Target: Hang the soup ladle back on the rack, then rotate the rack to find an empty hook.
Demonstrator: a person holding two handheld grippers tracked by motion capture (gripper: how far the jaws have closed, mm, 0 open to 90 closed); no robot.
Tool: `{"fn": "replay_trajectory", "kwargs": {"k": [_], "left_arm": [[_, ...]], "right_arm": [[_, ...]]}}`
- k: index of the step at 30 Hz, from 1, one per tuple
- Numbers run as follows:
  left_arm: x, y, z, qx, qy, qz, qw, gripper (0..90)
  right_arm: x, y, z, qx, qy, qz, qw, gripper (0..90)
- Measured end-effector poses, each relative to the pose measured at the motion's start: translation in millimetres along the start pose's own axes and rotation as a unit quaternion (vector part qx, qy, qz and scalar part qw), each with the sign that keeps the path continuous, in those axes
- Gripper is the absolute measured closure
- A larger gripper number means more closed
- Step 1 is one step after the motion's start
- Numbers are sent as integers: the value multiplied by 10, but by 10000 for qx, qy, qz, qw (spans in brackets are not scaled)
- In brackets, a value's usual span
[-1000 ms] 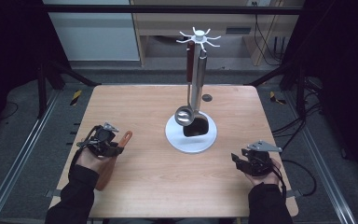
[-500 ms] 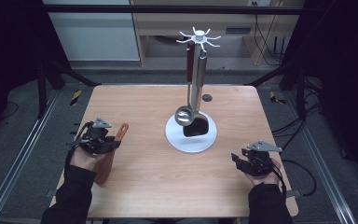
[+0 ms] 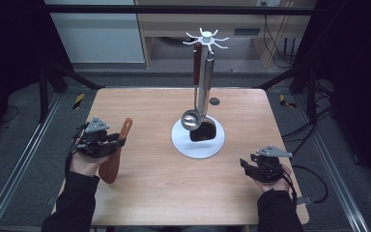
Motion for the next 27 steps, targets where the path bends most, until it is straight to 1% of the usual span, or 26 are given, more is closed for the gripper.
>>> {"fn": "replay_trajectory", "kwargs": {"k": [4,8,12,13,15,16,17,21,24,27], "left_arm": [[-67,65,-17,15,13,-331,9994,653],[-107,99,-41,48,42,-450,9990,653],[-151,149,-52,61,69,-643,9979,653],[-160,160,-54,67,69,-654,9978,653],[-186,181,-67,66,87,-764,9970,653],[-198,192,-72,60,70,-780,9969,653],[-214,205,-78,52,62,-850,9963,653],[-267,244,-108,117,61,-949,9954,653],[-313,265,-120,124,39,-1046,9944,653],[-378,293,-141,154,21,-1181,9929,653]], "right_arm": [[3,-3,-15,26,2,-26,10000,511],[7,-11,-17,35,-5,-13,10000,503],[7,-13,-15,63,-4,-23,10000,494],[7,-15,-18,60,7,-23,10000,494],[7,-16,-19,62,11,-25,10000,492],[6,-15,-19,62,12,-29,10000,492],[5,-14,-19,62,8,-30,10000,491],[5,-17,-20,67,11,-31,10000,491],[2,-17,-25,81,6,-27,10000,491],[3,-13,-30,92,-18,-35,10000,490]]}}
Point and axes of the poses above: each handheld gripper's, and its own axes: y roughly backward along the jaws, x roughly out of its underside, z roughly to its left, the point moved 6 cm from there along -y, roughly forward along the jaws, and after that the axes turned 1 degree about -y, right-handed, at the moved point
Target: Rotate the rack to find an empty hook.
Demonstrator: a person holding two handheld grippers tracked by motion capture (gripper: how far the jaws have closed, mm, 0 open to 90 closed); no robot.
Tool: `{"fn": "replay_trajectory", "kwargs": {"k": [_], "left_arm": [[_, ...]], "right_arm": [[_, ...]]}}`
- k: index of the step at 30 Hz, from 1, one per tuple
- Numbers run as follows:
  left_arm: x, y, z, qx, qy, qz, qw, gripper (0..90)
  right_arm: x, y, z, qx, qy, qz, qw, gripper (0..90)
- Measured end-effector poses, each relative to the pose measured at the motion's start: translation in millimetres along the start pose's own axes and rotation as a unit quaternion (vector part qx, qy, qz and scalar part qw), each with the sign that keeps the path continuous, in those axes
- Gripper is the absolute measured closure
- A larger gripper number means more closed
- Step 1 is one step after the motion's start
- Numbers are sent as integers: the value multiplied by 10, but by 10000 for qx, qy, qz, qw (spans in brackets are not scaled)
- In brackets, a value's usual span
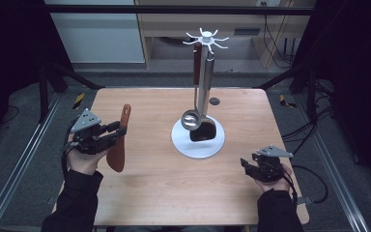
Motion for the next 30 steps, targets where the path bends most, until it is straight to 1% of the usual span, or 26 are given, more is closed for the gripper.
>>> {"fn": "replay_trajectory", "kwargs": {"k": [3,4,12,18,21,25,29,30], "left_arm": [[-88,19,-24,51,-14,-133,9999,653],[-114,25,-30,68,-10,-163,9998,653],[-303,48,-40,132,70,-480,9987,653],[-405,30,-80,175,38,-571,9982,653],[-451,10,-113,245,66,-641,9976,653],[-507,-24,-172,309,12,-689,9971,653],[-558,-70,-212,398,41,-758,9963,653],[-572,-82,-224,421,36,-767,9962,653]], "right_arm": [[4,-4,-6,7,37,-7,10000,490],[5,-4,-3,8,1,6,10000,490],[9,-2,-7,8,27,-1,10000,489],[7,-2,-7,6,47,-5,10000,490],[0,-2,1,-3,53,-11,10000,489],[-7,-13,10,-21,42,-1,10000,489],[-4,0,6,0,30,3,10000,489],[-7,2,0,0,57,-20,10000,489]]}}
Point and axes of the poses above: each handheld gripper's, and its own axes: y roughly backward along the jaws, x roughly out of its underside, z roughly to its left, the point moved 6 cm from there along -y, roughly forward along the jaws, and after that the axes turned 1 degree about -y, right-handed, at the moved point
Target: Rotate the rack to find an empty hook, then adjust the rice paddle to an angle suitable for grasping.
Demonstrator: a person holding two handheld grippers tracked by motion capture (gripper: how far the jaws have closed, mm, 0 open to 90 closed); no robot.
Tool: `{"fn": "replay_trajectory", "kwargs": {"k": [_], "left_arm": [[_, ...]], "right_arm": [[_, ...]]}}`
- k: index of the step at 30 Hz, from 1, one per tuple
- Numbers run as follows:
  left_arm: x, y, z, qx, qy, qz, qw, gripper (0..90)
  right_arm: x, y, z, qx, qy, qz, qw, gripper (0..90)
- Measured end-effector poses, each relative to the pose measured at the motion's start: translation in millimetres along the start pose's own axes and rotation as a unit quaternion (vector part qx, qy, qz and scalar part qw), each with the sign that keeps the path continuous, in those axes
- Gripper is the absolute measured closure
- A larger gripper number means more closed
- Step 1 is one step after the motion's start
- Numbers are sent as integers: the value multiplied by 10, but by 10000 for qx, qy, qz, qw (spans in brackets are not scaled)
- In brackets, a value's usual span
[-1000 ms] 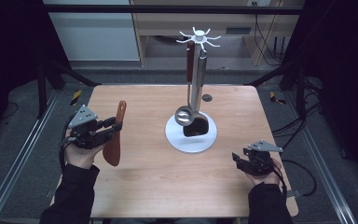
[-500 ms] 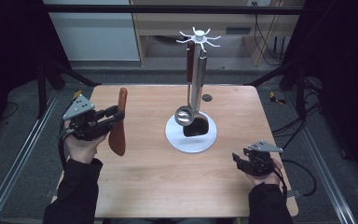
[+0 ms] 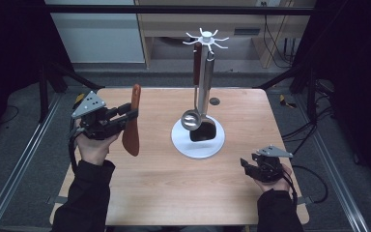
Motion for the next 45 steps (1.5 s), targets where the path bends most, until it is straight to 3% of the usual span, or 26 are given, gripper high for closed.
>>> {"fn": "replay_trajectory", "kwargs": {"k": [14,32,45], "left_arm": [[-270,-75,-147,184,-116,-277,9994,653],[-486,-245,-221,350,-139,-435,9983,653],[-633,-323,-196,312,-123,-522,9981,652]], "right_arm": [[-3,-10,2,-2,-18,3,10000,490],[5,-7,-9,-30,-44,-8,10000,491],[15,-6,-28,-65,-64,-21,10000,493]]}}
Point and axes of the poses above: each handheld gripper's, and its own axes: y roughly backward along the jaws, x roughly out of its underside, z roughly to its left, the point moved 6 cm from there along -y, roughly forward along the jaws, and after that the axes turned 1 degree about -y, right-handed, at the moved point
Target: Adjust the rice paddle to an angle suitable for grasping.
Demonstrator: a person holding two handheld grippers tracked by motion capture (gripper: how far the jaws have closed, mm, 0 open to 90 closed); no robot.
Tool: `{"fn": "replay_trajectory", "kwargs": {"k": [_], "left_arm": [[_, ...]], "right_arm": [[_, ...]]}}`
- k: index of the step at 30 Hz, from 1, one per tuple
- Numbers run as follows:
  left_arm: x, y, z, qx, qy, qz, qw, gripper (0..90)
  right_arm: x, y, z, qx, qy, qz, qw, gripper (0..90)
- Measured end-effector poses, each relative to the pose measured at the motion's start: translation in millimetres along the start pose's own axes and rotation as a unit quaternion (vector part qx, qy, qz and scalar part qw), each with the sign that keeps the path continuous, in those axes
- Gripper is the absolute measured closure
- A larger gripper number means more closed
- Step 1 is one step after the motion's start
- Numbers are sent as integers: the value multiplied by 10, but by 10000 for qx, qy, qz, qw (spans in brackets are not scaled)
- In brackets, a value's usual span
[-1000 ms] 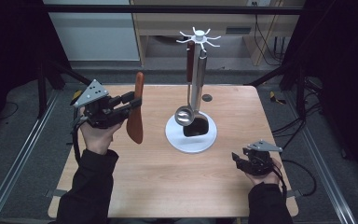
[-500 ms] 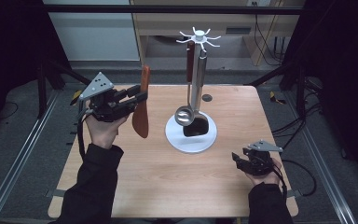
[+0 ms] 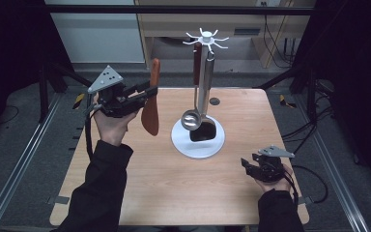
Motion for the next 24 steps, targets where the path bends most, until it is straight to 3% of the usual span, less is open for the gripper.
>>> {"fn": "replay_trajectory", "kwargs": {"k": [17,24], "left_arm": [[-234,-133,30,89,-115,-91,9999,653],[-299,-249,55,195,-67,-89,9997,652]], "right_arm": [[-2,-7,17,-4,15,12,10000,493],[4,-9,7,0,-14,28,10000,494]]}}
Point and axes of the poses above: each handheld gripper's, and its own axes: y roughly backward along the jaws, x roughly out of its underside, z roughly to its left, the point moved 6 cm from there along -y, roughly forward along the jaws, and after that the axes turned 1 degree about -y, right-handed, at the moved point
